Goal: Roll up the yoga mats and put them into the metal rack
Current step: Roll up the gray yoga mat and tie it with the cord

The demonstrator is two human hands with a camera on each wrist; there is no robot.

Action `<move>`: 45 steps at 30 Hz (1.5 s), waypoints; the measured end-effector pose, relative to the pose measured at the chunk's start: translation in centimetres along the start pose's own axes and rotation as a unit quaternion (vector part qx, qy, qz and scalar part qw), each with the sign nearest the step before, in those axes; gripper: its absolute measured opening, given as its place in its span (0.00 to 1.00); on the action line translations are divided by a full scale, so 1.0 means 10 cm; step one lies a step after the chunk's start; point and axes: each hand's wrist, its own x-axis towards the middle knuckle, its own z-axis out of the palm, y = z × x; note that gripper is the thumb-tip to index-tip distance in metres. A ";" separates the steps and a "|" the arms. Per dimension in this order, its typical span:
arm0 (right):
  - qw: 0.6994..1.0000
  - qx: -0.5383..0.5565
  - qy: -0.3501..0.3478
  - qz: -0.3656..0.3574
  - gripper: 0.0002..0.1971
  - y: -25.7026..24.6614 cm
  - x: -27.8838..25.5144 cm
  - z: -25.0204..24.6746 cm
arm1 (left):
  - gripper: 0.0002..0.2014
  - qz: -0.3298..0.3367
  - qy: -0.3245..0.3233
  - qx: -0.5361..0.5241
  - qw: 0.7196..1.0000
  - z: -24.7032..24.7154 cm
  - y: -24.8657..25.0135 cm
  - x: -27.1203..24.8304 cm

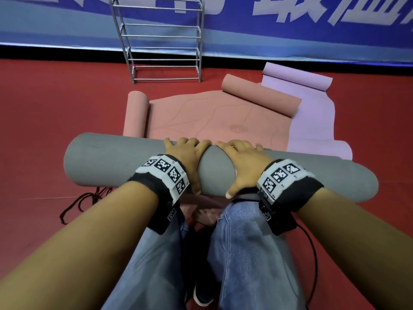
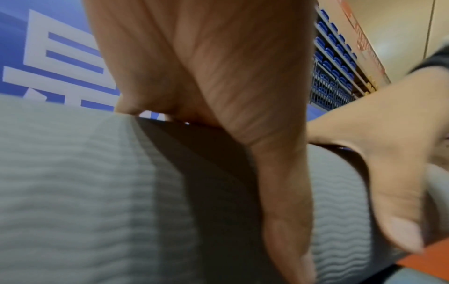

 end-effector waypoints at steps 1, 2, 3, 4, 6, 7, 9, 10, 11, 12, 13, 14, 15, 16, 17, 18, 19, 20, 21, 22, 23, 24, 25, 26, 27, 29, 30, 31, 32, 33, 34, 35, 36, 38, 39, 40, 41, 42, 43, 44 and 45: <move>1.000 -0.017 0.010 0.004 0.71 -0.02 -0.02 0.04 | 0.64 -0.008 -0.009 0.000 1.000 -0.02 0.00 0.03; 0.999 -0.032 0.020 0.008 0.72 -0.04 -0.03 0.09 | 0.63 -0.014 -0.016 -0.002 1.000 -0.03 0.00 0.06; 0.999 -0.044 0.030 0.012 0.72 -0.07 -0.04 0.13 | 0.62 -0.017 -0.021 -0.007 1.000 -0.04 -0.01 0.08; 0.998 -0.051 0.040 0.015 0.72 -0.08 -0.05 0.17 | 0.60 -0.019 -0.025 -0.012 0.999 -0.04 -0.01 0.10; 0.997 -0.053 0.055 0.016 0.70 -0.10 -0.05 0.21 | 0.60 -0.018 -0.025 -0.013 0.999 -0.04 -0.02 0.11; 0.997 -0.049 0.058 0.014 0.69 -0.10 -0.04 0.21 | 0.62 -0.018 -0.023 -0.009 1.000 -0.03 -0.02 0.10; 0.997 -0.040 0.061 0.007 0.68 -0.07 -0.01 0.20 | 0.68 -0.022 -0.025 0.005 0.999 0.02 0.01 0.07; 0.997 -0.035 0.062 0.005 0.68 -0.05 0.02 0.19 | 0.71 -0.024 -0.023 0.016 0.999 0.07 0.03 0.04; 0.998 -0.029 0.060 0.004 0.67 -0.03 0.05 0.18 | 0.73 -0.025 -0.014 0.026 0.999 0.12 0.04 0.01; 0.998 -0.024 0.056 0.005 0.67 -0.02 0.07 0.17 | 0.73 -0.023 -0.001 0.035 0.999 0.18 0.04 -0.01; 0.999 -0.019 0.051 0.005 0.67 0.00 0.10 0.15 | 0.73 -0.020 0.013 0.042 0.999 0.23 0.04 -0.04; 0.999 -0.015 0.045 0.005 0.67 0.00 0.12 0.14 | 0.73 -0.016 0.027 0.052 0.998 0.27 0.03 -0.05; 0.999 -0.014 0.039 0.006 0.67 0.01 0.14 0.13 | 0.73 -0.012 0.042 0.065 0.997 0.30 0.01 -0.05; 0.999 -0.014 0.035 0.007 0.67 0.01 0.15 0.12 | 0.72 -0.010 0.056 0.078 0.995 0.32 0.00 -0.03; 0.999 -0.017 0.032 0.009 0.68 0.00 0.16 0.11 | 0.71 -0.009 0.067 0.090 0.994 0.33 -0.02 -0.01; 0.999 -0.021 0.029 0.013 0.68 -0.01 0.16 0.11 | 0.70 -0.008 0.075 0.098 0.992 0.33 -0.03 0.01; 0.999 -0.030 0.026 0.018 0.69 -0.02 0.16 0.10 | 0.69 -0.006 0.080 0.101 0.992 0.33 -0.04 0.03; 0.999 -0.043 0.024 0.022 0.71 -0.03 0.14 0.12 | 0.68 -0.004 0.081 0.101 0.992 0.33 -0.04 0.04; 0.998 -0.058 0.024 0.025 0.72 -0.05 0.13 0.13 | 0.67 -0.003 0.080 0.099 0.992 0.32 -0.04 0.05; 0.997 -0.068 0.027 0.027 0.73 -0.06 0.11 0.16 | 0.67 -0.002 0.078 0.099 0.992 0.31 -0.04 0.06; 0.996 -0.072 0.033 0.029 0.72 -0.06 0.09 0.18 | 0.66 0.000 0.078 0.102 0.992 0.29 -0.03 0.07; 0.996 -0.071 0.040 0.030 0.71 -0.07 0.08 0.19 | 0.65 0.001 0.080 0.106 0.991 0.28 -0.03 0.07; 0.996 -0.068 0.045 0.031 0.70 -0.07 0.07 0.20 | 0.64 0.003 0.084 0.113 0.990 0.27 -0.03 0.06; 0.996 -0.064 0.050 0.031 0.69 -0.07 0.06 0.20 | 0.63 0.005 0.087 0.121 0.989 0.25 -0.02 0.04; 0.996 -0.059 0.055 0.029 0.68 -0.07 0.05 0.20 | 0.63 0.008 0.089 0.129 0.988 0.24 -0.03 0.03; 0.997 -0.048 0.064 0.021 0.67 -0.05 0.02 0.18 | 0.61 0.014 0.094 0.139 0.986 0.20 -0.03 -0.02; 0.997 -0.040 0.066 0.015 0.67 -0.03 0.00 0.16 | 0.60 0.017 0.098 0.143 0.985 0.16 -0.02 -0.04; 0.997 -0.028 0.067 0.007 0.68 0.00 -0.02 0.12 | 0.59 0.021 0.100 0.145 0.984 0.10 -0.01 -0.08; 0.998 -0.007 0.065 -0.001 0.68 0.04 -0.04 0.06 | 0.58 0.027 0.099 0.145 0.984 0.03 -0.01 -0.11; 0.998 0.021 0.062 -0.014 0.68 0.08 -0.05 0.00 | 0.57 0.035 0.092 0.141 0.985 -0.06 0.00 -0.13; 0.997 0.052 0.050 -0.028 0.68 0.13 -0.07 -0.06 | 0.57 0.045 0.080 0.134 0.987 -0.15 -0.01 -0.15; 0.995 0.082 0.029 -0.042 0.68 0.17 -0.09 -0.12 | 0.57 0.053 0.064 0.121 0.989 -0.24 -0.02 -0.15; 0.993 0.109 0.004 -0.051 0.69 0.20 -0.10 -0.19 | 0.57 0.059 0.046 0.103 0.992 -0.31 -0.02 -0.15; 0.990 0.124 -0.042 -0.056 0.70 0.21 -0.10 -0.25 | 0.58 0.064 0.007 0.067 0.996 -0.38 -0.03 -0.14; 0.991 0.112 -0.048 -0.056 0.71 0.20 -0.09 -0.24 | 0.59 0.063 -0.013 0.053 0.997 -0.37 -0.03 -0.14; 0.993 0.094 -0.047 -0.055 0.72 0.17 -0.07 -0.21 | 0.60 0.057 -0.031 0.038 0.997 -0.34 -0.04 -0.13; 0.995 0.073 -0.045 -0.050 0.73 0.12 -0.05 -0.18 | 0.60 0.047 -0.045 0.016 0.998 -0.31 -0.05 -0.13; 0.997 0.053 -0.043 -0.040 0.73 0.07 -0.03 -0.15 | 0.60 0.035 -0.053 -0.013 0.998 -0.28 -0.08 -0.12; 0.998 0.033 -0.038 -0.032 0.74 0.01 -0.02 -0.11 | 0.59 0.024 -0.057 -0.045 0.997 -0.26 -0.10 -0.11; 0.999 0.015 -0.027 -0.026 0.74 -0.04 -0.02 -0.07 | 0.58 0.016 -0.060 -0.072 0.995 -0.26 -0.13 -0.11; 1.000 0.002 -0.011 -0.026 0.75 -0.09 -0.03 -0.04 | 0.56 0.010 -0.065 -0.087 0.994 -0.27 -0.14 -0.11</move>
